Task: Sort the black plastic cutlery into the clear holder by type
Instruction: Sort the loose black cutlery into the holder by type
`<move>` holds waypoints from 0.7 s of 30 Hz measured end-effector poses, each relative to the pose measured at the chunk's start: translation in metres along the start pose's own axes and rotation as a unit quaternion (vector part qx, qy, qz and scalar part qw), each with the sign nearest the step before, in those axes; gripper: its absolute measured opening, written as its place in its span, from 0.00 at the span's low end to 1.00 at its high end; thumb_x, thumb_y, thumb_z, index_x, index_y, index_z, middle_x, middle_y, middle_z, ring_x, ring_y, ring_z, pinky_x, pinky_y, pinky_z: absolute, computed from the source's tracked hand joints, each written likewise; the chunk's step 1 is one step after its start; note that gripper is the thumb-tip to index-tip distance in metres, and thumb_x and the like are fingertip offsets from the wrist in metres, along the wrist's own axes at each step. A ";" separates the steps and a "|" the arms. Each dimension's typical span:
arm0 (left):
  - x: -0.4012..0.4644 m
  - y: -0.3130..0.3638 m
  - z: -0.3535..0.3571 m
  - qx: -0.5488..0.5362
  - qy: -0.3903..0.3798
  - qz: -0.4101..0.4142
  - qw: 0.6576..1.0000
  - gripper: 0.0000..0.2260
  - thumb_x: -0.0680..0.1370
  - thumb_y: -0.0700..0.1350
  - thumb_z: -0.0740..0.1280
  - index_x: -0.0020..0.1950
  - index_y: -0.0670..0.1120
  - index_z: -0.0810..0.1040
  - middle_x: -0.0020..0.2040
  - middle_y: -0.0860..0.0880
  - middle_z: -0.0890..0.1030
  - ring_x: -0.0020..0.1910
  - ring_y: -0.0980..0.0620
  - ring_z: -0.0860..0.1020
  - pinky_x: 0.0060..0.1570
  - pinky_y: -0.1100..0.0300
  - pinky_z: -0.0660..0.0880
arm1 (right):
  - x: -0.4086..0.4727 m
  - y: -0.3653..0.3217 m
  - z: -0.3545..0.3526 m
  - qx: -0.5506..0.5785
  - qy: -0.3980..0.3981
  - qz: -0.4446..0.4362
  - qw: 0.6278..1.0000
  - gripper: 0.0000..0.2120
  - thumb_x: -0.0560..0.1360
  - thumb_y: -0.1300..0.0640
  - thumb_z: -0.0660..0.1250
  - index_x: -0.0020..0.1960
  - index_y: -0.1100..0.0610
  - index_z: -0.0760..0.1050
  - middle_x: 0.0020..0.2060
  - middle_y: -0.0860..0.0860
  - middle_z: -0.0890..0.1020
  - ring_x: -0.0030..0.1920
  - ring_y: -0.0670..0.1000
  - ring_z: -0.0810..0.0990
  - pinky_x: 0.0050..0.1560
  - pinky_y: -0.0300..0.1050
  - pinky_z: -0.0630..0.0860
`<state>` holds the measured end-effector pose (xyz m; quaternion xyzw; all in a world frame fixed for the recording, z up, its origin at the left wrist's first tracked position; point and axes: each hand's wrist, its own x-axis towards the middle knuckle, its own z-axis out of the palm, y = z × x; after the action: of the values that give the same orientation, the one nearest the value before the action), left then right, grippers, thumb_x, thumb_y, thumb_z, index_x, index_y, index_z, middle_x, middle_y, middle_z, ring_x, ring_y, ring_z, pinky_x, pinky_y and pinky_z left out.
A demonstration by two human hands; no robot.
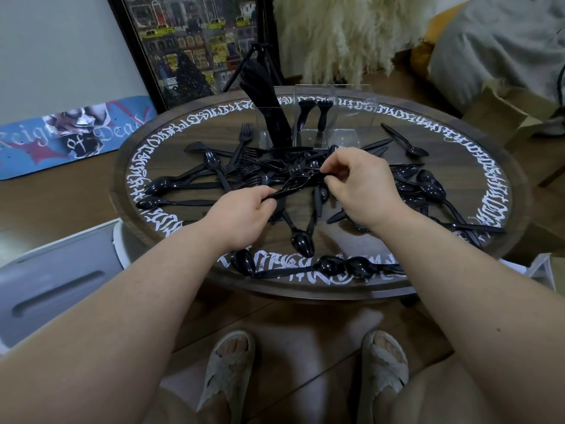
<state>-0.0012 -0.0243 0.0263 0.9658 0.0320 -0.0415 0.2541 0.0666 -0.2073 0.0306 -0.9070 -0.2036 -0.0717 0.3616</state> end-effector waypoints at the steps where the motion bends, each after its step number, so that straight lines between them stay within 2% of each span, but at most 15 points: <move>1: 0.000 0.000 0.000 0.006 0.000 0.001 1.000 0.17 0.83 0.49 0.54 0.72 0.49 0.68 0.61 0.47 0.78 0.61 0.47 0.73 0.56 0.59 0.68 | 0.001 0.001 0.000 -0.015 -0.002 -0.009 1.000 0.07 0.74 0.65 0.67 0.48 0.55 0.79 0.42 0.47 0.77 0.43 0.46 0.75 0.49 0.37 0.71; 6: 0.001 -0.002 -0.001 0.025 0.007 0.008 1.000 0.17 0.83 0.49 0.54 0.71 0.49 0.69 0.59 0.48 0.79 0.59 0.47 0.75 0.53 0.58 0.69 | 0.001 -0.002 0.004 -0.037 0.001 -0.040 0.999 0.06 0.73 0.65 0.68 0.47 0.56 0.79 0.41 0.47 0.76 0.42 0.46 0.73 0.47 0.35 0.68; 9: 0.001 -0.001 0.000 0.031 -0.004 0.017 0.999 0.17 0.83 0.48 0.54 0.71 0.50 0.69 0.56 0.49 0.79 0.55 0.49 0.75 0.49 0.60 0.67 | 0.000 -0.004 0.007 -0.031 -0.001 -0.049 0.998 0.05 0.73 0.64 0.69 0.46 0.56 0.80 0.40 0.45 0.76 0.41 0.46 0.73 0.48 0.40 0.72; 12: 0.001 0.000 0.000 0.036 -0.014 0.025 0.999 0.16 0.83 0.48 0.54 0.70 0.50 0.69 0.61 0.49 0.78 0.58 0.48 0.74 0.50 0.61 0.66 | 0.000 -0.005 0.008 -0.035 -0.004 -0.053 0.998 0.04 0.72 0.63 0.69 0.45 0.55 0.79 0.39 0.45 0.76 0.42 0.48 0.75 0.49 0.48 0.76; 14: 0.000 0.001 -0.001 0.031 -0.008 0.027 0.999 0.16 0.83 0.49 0.54 0.70 0.49 0.70 0.62 0.48 0.78 0.60 0.48 0.74 0.52 0.61 0.67 | 0.000 -0.004 0.008 -0.041 -0.003 -0.054 0.998 0.03 0.73 0.62 0.69 0.45 0.55 0.79 0.40 0.45 0.75 0.43 0.48 0.75 0.49 0.46 0.75; 16: 0.000 0.002 -0.002 0.020 0.007 0.039 0.999 0.16 0.83 0.51 0.54 0.67 0.48 0.73 0.60 0.48 0.79 0.60 0.48 0.74 0.54 0.59 0.68 | -0.001 -0.003 0.008 -0.032 0.002 -0.043 0.999 0.04 0.74 0.60 0.68 0.48 0.55 0.78 0.39 0.43 0.74 0.42 0.46 0.74 0.49 0.43 0.73; 18: 0.001 0.003 -0.003 0.010 0.018 0.055 0.998 0.16 0.83 0.50 0.54 0.64 0.47 0.75 0.56 0.48 0.80 0.57 0.47 0.75 0.52 0.58 0.69 | -0.003 -0.003 0.009 -0.010 0.003 -0.027 1.000 0.08 0.76 0.59 0.67 0.54 0.54 0.78 0.38 0.41 0.75 0.42 0.45 0.74 0.50 0.40 0.72; 21: 0.002 0.004 -0.002 0.008 0.010 0.064 0.998 0.16 0.83 0.48 0.53 0.69 0.48 0.71 0.60 0.49 0.79 0.60 0.49 0.74 0.54 0.62 0.66 | -0.005 -0.005 0.011 0.000 -0.012 -0.040 0.999 0.13 0.78 0.59 0.64 0.62 0.53 0.77 0.45 0.47 0.82 0.45 0.46 0.78 0.55 0.39 0.73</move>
<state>0.0010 -0.0264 0.0302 0.9681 -0.0274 -0.0158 0.2486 0.0596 -0.1985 0.0246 -0.8989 -0.2439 -0.0749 0.3562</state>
